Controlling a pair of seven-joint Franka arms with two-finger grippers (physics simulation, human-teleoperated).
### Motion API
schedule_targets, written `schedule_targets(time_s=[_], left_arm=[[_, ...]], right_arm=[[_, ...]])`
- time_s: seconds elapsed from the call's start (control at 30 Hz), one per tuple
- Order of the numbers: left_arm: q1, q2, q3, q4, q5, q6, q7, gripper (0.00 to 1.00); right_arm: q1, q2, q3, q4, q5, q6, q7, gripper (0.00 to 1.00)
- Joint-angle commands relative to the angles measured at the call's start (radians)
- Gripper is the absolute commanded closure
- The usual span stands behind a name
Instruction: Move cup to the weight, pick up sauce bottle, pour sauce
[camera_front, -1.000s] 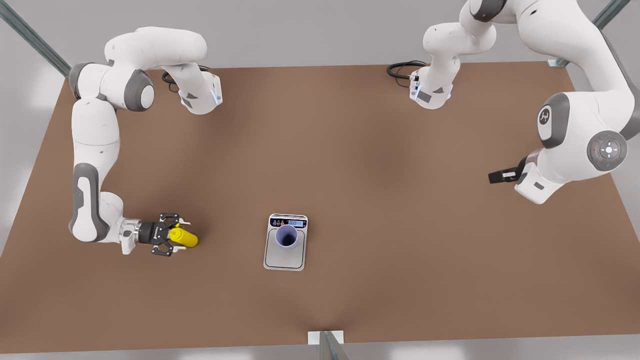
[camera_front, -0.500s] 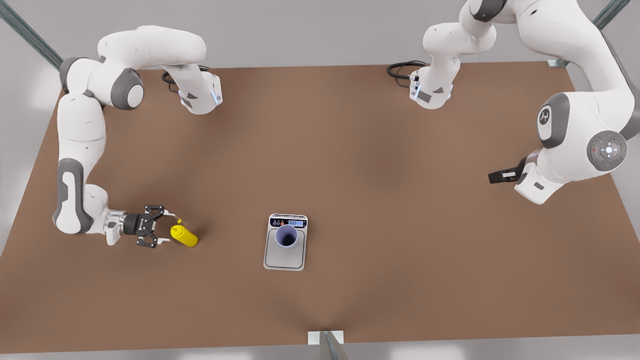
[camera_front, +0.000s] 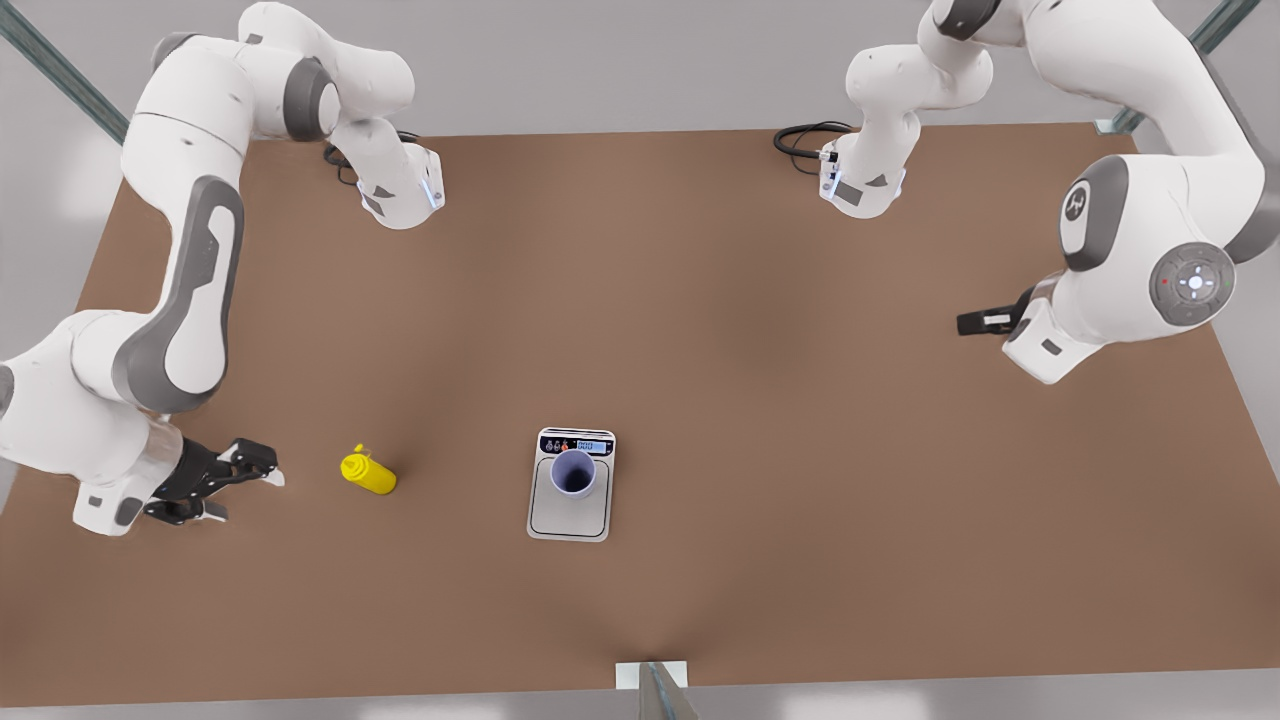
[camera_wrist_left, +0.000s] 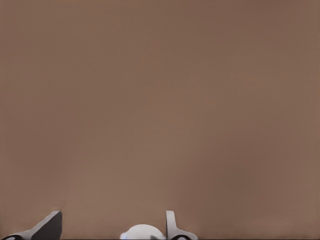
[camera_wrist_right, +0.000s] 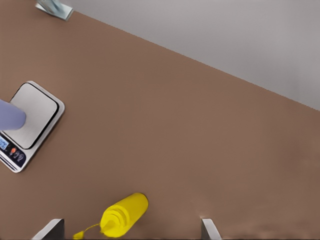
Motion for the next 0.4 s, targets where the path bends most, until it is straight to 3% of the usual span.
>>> schedule_targets(time_s=[0.0, 0.1, 0.2, 0.37], left_arm=[[0.001, 0.0, 0.0, 0.0, -0.002, 0.0, 0.0, 0.0], [0.001, -0.014, -0.001, 0.086, -0.003, -0.049, 0.015, 0.0], [0.0, -0.025, -0.008, 0.088, -0.003, -0.086, 0.02, 0.0], [0.0, -0.022, -0.009, 0.086, -0.005, -0.103, 0.016, 0.0]], right_arm=[[-0.014, -0.023, 0.028, -0.02, -0.034, 0.002, 0.065, 0.0], [-0.023, -0.155, 0.088, -0.081, -0.165, -0.104, 0.444, 0.0], [-0.023, -0.258, 0.117, -0.169, -0.159, -0.101, 0.519, 0.0], [-0.011, -0.267, 0.118, -0.189, -0.153, -0.087, 0.519, 0.0]])
